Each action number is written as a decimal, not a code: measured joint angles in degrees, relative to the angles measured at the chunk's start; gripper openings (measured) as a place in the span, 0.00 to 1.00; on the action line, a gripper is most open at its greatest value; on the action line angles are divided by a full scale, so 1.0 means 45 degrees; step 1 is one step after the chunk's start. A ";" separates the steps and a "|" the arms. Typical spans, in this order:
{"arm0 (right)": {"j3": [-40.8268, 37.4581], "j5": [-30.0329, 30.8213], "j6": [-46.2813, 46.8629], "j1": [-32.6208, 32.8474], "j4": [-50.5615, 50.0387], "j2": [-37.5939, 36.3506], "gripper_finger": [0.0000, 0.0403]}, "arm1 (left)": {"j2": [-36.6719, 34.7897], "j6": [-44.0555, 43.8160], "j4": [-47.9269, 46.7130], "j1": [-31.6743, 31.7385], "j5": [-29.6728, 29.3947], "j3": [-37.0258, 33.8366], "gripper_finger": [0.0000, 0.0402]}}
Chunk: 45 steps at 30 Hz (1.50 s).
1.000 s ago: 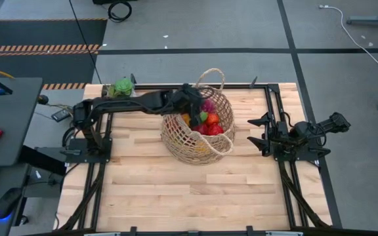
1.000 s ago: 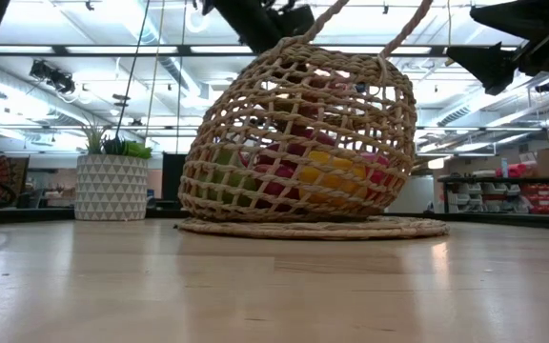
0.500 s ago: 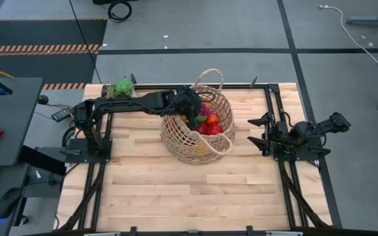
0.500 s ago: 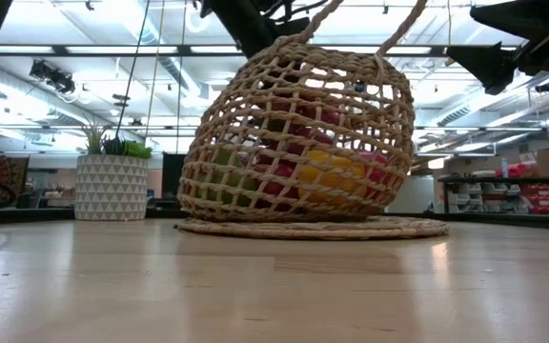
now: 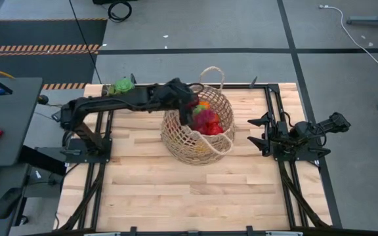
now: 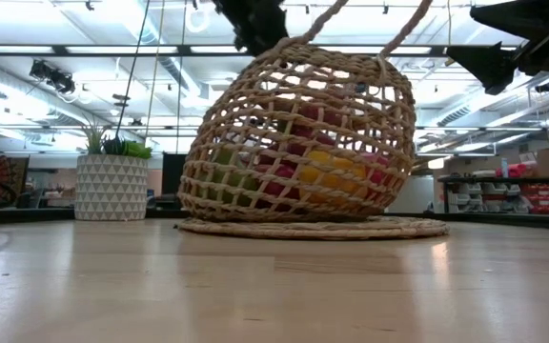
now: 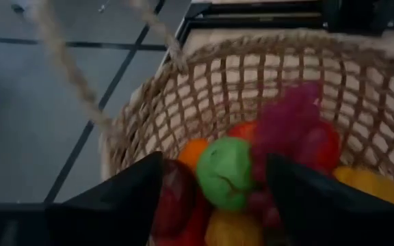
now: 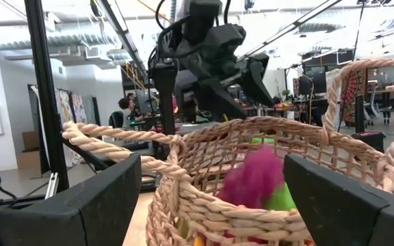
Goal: Build produce basket
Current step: Put the red grapes into the brown basket, then return to Home Position
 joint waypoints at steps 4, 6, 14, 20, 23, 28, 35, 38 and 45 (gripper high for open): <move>-0.0002 0.0002 0.0003 0.0002 -0.0004 0.0000 0.89 | -0.0479 0.0006 -0.0485 0.0009 0.0113 -0.0005 0.69; -0.0003 -0.0002 -0.0002 0.0002 -0.0001 0.0000 0.89 | -0.0743 0.0031 -0.0618 -0.0051 0.0118 -0.0011 0.70; -0.0003 0.0002 0.0003 -0.0002 0.0000 0.0000 0.89 | -0.2826 0.0300 -0.0474 -0.0816 0.0096 -0.0183 0.62; -0.0003 0.0000 0.0001 -0.0003 -0.0002 0.0000 0.89 | -0.4793 0.0013 -0.0405 -0.1384 -0.0071 -0.1956 0.54; -0.0003 0.0002 -0.0002 0.0001 -0.0002 0.0000 0.89 | -0.5861 -0.0479 -0.0200 -0.1557 -0.0071 -0.3363 0.50; 0.0002 0.0002 0.0002 0.0002 -0.0001 0.0000 0.89 | -0.7945 -0.1471 0.1035 -0.2059 -0.0071 -0.6067 0.46; -0.0003 0.0002 -0.0002 0.0002 0.0000 0.0000 0.89 | -1.0813 -0.3149 0.2428 -0.2805 -0.0041 -0.9920 0.44; -0.0003 0.0002 0.0001 0.0000 -0.0008 0.0000 0.89 | -1.1837 -0.3897 0.2766 -0.3037 -0.0062 -1.1482 0.44; -0.0003 0.0002 0.0003 -0.0002 -0.0004 0.0000 0.89 | -1.3580 -0.4689 0.6181 -0.3445 -0.0063 -1.5519 0.43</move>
